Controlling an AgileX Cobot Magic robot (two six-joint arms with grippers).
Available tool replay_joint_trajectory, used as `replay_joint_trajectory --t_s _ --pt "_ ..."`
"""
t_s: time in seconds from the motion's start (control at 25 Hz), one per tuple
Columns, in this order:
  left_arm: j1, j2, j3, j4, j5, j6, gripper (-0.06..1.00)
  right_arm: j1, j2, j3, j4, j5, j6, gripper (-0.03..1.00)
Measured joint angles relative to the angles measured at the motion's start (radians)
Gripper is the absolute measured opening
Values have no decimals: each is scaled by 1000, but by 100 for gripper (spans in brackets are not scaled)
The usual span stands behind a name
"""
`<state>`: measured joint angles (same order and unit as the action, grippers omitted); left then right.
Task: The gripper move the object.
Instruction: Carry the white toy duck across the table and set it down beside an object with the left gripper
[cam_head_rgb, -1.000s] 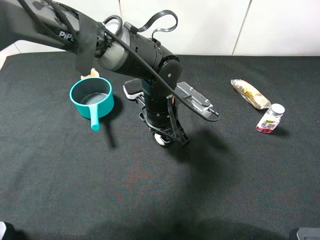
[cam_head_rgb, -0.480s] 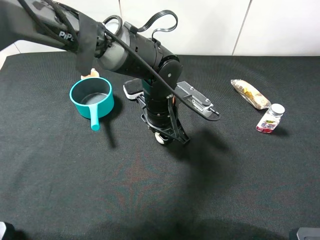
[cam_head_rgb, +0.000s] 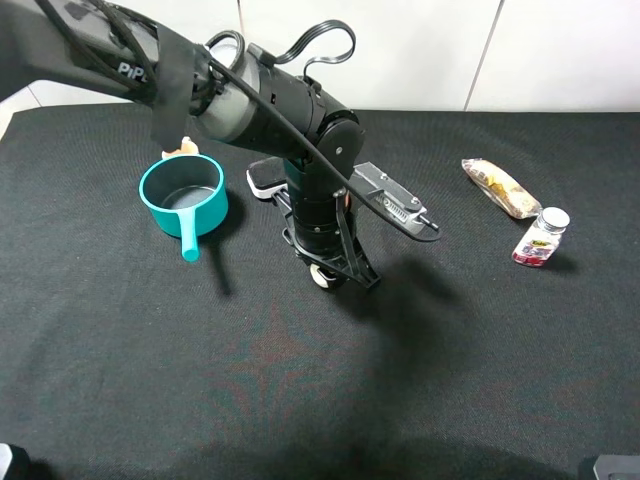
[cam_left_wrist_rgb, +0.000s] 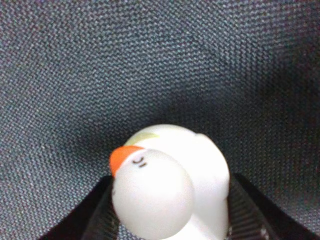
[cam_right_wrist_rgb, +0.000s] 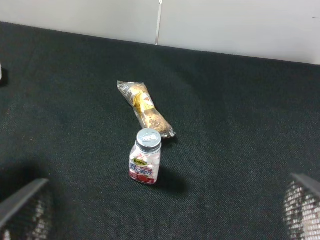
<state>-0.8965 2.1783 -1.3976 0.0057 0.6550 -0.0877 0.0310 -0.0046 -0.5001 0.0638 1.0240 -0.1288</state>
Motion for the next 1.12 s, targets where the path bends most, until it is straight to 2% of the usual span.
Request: replay_joint_trajectory --t_s 0.6,1.12 --pt "0 -24 -24 3 14 0 51 0 0 0 1 0 0 69" --pt "0 -33 -216 22 192 0 51 0 0 0 4 0 0 69"
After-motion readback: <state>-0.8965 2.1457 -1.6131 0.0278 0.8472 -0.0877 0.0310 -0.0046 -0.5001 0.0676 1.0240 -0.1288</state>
